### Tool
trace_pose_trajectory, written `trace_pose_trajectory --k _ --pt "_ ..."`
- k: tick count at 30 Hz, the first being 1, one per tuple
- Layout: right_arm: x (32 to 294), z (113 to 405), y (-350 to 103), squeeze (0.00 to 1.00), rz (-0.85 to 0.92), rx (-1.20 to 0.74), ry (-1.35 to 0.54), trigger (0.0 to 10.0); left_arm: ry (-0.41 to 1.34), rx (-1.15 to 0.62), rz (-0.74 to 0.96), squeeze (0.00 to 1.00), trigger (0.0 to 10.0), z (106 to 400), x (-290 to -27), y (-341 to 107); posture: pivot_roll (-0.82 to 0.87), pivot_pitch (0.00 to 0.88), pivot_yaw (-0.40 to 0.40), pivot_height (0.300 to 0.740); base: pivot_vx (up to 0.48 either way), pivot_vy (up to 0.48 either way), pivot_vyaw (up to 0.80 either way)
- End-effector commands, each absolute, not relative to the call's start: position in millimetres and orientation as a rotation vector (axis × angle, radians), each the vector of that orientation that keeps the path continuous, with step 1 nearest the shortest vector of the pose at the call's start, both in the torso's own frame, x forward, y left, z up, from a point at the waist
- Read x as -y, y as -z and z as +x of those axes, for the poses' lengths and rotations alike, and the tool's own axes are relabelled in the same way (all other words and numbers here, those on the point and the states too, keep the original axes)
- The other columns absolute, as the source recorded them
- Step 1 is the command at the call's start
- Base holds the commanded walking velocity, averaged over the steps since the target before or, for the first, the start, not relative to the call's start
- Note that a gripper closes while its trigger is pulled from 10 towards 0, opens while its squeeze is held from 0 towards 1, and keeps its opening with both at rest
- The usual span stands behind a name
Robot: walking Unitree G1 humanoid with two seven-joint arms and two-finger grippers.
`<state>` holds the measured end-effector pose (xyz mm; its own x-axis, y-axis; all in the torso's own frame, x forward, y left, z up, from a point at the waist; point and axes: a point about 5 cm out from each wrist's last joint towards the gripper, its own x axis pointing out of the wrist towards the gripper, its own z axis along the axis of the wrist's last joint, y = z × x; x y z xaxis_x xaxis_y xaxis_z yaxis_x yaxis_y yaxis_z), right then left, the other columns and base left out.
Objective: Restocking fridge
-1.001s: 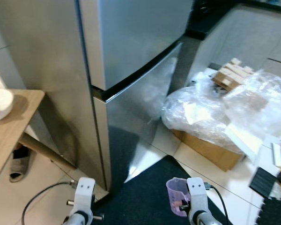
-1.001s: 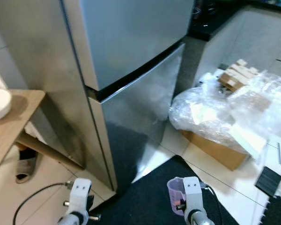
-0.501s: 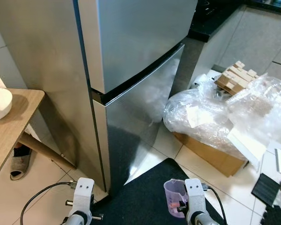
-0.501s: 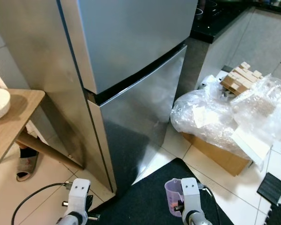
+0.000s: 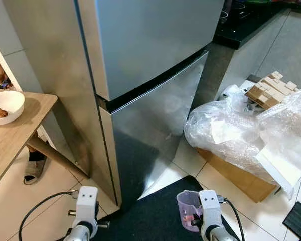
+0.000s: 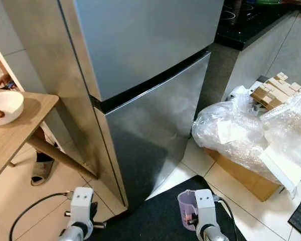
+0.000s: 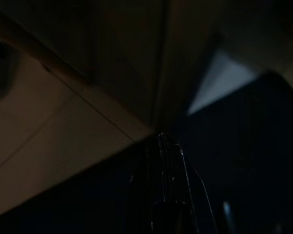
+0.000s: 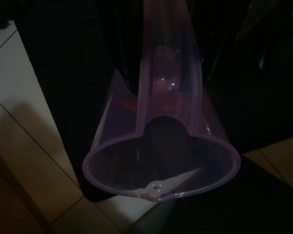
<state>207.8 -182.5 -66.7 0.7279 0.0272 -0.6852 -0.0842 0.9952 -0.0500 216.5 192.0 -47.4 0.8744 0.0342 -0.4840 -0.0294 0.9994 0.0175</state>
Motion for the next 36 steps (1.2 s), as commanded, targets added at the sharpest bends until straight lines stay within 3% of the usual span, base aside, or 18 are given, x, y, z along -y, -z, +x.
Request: trace_pose_trajectory --k 1,7,8,10,11,18,24,36 --pt "180 207 67 0.0 -0.094 -0.749 -0.079 10.0 -0.071 -0.478 0.017 0.0 10.0 220 -203 43 -0.06 0.07 -0.023 0.74 0.0 0.0 0.0" --pt "179 208 66 0.0 -0.098 -0.742 -0.086 10.0 -0.077 -0.401 -0.017 0.0 10.0 243 -209 25 -0.07 0.077 -0.025 0.74 0.0 0.0 0.0" --pt "179 209 66 0.0 -0.1 -0.739 -0.087 10.0 -0.059 -0.371 -0.016 0.0 7.3 252 -210 18 -0.08 0.082 -0.026 0.74 0.0 0.0 0.0" --pt "179 209 66 0.0 -0.101 -0.737 -0.088 10.0 -0.048 -0.351 -0.014 0.0 7.3 257 -210 13 -0.08 0.082 -0.026 0.74 0.0 0.0 0.0" --pt "180 210 65 0.0 -0.103 -0.732 -0.088 10.0 -0.039 -0.321 -0.007 0.0 0.0 265 -212 5 -0.08 0.085 -0.028 0.74 0.0 0.0 0.0" --pt "184 217 59 0.0 -0.119 -0.696 -0.101 10.0 -0.063 -0.199 0.044 0.0 0.0 300 -222 -31 -0.09 0.092 -0.044 0.74 0.0 0.0 0.0" --pt "183 231 48 0.0 -0.118 -0.619 -0.127 10.0 0.054 -0.104 0.021 0.0 0.0 325 -208 -60 -0.1 0.106 -0.057 0.74 0.0 0.0 0.0" --pt "188 234 44 0.0 -0.125 -0.584 -0.131 10.0 0.083 -0.092 0.079 0.0 0.0 343 -215 -82 -0.13 0.128 -0.042 0.74 0.0 0.0 0.0"
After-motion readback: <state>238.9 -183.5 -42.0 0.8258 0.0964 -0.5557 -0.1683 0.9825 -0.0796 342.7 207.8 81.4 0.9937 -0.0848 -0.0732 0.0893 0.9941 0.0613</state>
